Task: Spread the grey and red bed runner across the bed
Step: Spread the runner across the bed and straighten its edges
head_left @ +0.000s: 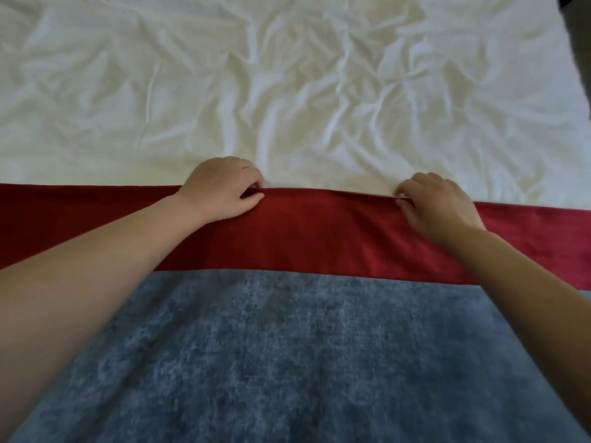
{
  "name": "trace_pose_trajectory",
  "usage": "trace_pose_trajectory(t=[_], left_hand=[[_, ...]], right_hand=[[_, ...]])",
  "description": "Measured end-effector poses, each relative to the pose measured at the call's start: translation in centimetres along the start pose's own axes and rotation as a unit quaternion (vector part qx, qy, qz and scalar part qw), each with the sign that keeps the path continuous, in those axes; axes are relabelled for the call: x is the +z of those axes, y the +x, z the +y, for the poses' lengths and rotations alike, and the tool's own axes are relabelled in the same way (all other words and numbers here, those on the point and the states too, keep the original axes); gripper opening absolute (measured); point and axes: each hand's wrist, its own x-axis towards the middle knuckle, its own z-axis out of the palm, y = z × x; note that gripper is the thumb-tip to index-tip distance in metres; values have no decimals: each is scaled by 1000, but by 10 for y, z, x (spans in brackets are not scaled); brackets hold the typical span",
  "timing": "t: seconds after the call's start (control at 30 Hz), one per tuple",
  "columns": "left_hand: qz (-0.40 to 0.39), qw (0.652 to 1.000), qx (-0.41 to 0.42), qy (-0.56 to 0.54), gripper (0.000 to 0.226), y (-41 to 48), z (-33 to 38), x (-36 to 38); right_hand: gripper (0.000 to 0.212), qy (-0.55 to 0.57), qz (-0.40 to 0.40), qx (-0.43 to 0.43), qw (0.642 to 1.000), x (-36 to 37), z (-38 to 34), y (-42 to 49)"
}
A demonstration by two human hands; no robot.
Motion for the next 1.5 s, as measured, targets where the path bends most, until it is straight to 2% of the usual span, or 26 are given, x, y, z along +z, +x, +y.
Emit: trace_pose_trajectory(t=[0.13,0.23,0.33,0.43,0.57,0.7,0.8,0.9,1.07,1.27,1.37,1.5], left_hand=[[-31,999,-14,5,12,20,20,8],[-22,998,-54,7,15,18,23,10],[5,999,-47,8,18,3,15,1],[-4,999,-44,15,17,-25,-15,-14],[-7,996,-68,59,15,-88,-88,-40],[-13,986,-135,93,15,-161,-166,-64],[-4,980,-170,105,14,-200,-214,-74],[1,978,-174,112,13,-224,-252,-77],[45,983,-157,83,20,-256,-302,-82],[44,989,-100,95,15,-261,-334,-75],[47,984,-125,119,11,-247,-340,-71],[-1,977,-161,141,11,-239,-335,-72]], right_hand=[[15,-51,-28,10,998,0,25,-5],[18,-30,-58,98,993,6,17,9],[16,-36,-92,154,983,5,3,19],[17,9,-60,167,984,-5,-20,24],[17,73,-3,83,994,-17,-92,43],[18,124,3,-17,992,-15,-205,70],[20,125,-3,-76,989,0,-294,90],[23,98,8,-91,991,20,-371,109],[21,44,15,-42,998,36,-447,138],[19,-34,8,37,999,42,-464,151],[19,-70,-4,58,996,45,-469,158],[20,-72,-33,96,992,42,-478,161]])
